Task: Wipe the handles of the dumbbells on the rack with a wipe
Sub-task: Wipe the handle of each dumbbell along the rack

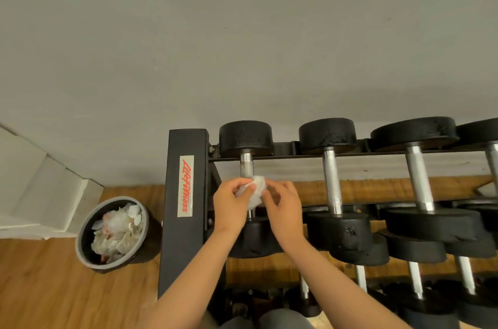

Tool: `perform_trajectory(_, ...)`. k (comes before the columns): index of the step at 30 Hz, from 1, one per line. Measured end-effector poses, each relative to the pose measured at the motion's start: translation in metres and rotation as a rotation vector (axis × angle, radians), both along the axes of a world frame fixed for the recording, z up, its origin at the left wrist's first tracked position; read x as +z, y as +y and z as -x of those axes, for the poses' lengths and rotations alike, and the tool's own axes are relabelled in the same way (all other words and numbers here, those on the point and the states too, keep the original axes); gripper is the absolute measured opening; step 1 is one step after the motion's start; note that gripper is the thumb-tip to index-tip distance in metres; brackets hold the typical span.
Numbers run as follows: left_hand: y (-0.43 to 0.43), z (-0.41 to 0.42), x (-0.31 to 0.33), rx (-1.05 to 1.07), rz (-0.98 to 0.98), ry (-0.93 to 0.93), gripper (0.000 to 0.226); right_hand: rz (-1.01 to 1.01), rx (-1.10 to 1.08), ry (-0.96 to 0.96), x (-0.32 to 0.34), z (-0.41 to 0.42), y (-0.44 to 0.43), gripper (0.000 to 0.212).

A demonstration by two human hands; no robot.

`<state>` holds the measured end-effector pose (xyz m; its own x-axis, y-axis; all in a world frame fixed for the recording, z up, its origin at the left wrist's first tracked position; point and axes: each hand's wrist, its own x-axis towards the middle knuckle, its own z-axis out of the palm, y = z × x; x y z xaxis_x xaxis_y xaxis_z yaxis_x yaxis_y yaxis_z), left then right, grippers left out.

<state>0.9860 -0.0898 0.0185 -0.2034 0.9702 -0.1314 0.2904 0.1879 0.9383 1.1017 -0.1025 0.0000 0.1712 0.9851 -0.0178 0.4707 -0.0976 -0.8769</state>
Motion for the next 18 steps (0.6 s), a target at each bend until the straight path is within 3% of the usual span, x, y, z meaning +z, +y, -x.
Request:
perform_trajectory(8,-0.001,0.0,-0.009,-0.045,0.044,-0.021,0.021,0.041,0.09,0.033,-0.005,0.011,0.021,0.011)
perform_trajectory(14,-0.027,0.003,-0.029,0.157,0.003,0.129,0.018,0.065,0.102,-0.002,-0.021,0.012,0.025,0.012)
perform_trajectory(18,-0.026,-0.004,-0.038,0.312,0.095,0.08,0.019,0.094,0.143,-0.07,-0.018,0.008,0.031,0.018)
